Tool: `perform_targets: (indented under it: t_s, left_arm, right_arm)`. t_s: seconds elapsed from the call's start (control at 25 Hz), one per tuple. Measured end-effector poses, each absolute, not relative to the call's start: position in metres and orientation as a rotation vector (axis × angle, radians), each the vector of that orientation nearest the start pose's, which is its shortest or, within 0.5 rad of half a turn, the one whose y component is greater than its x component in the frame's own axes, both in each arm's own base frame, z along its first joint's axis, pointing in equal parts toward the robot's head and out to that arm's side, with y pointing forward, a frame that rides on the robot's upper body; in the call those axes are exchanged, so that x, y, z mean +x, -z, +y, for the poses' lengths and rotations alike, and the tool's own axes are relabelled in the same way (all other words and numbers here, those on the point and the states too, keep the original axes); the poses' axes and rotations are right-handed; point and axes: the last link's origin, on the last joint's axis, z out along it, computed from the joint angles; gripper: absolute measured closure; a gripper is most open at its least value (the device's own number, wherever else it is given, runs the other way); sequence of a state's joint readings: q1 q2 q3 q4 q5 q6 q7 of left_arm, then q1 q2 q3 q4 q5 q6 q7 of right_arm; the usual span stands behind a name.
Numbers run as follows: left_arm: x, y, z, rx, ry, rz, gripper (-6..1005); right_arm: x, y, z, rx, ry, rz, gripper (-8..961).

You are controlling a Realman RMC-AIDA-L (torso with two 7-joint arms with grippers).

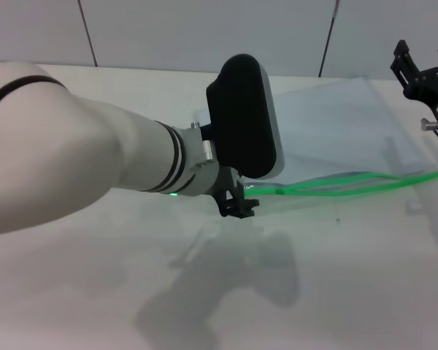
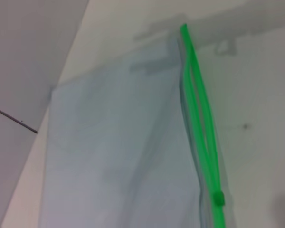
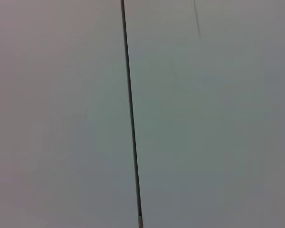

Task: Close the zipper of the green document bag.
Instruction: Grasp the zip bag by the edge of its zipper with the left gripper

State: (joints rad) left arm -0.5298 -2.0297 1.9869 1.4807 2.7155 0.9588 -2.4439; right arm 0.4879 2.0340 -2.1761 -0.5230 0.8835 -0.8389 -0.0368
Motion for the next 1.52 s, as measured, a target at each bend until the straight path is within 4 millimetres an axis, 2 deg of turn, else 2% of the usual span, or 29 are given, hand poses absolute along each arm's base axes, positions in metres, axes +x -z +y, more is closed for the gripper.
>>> perform_targets:
  t_s: [0.32,0.6,1.52]
  left_arm:
    - [-0.132,0.083,0.360,-2.557,-0.467,0.135,263]
    - [-0.135,0.092,0.366,-2.515,-0.453,0.230,268]
    - [-0.147,0.106,0.379,-2.445,-0.342,0.322,275]
  right_arm:
    - [0.258,0.024,0.391,-1.636,-0.746,0.581,212]
    - [0.256,0.024,0.392,-1.638,-0.748,0.578,212]
    - [0.254,0.026,0.394,-1.646,-0.745,0.582,214]
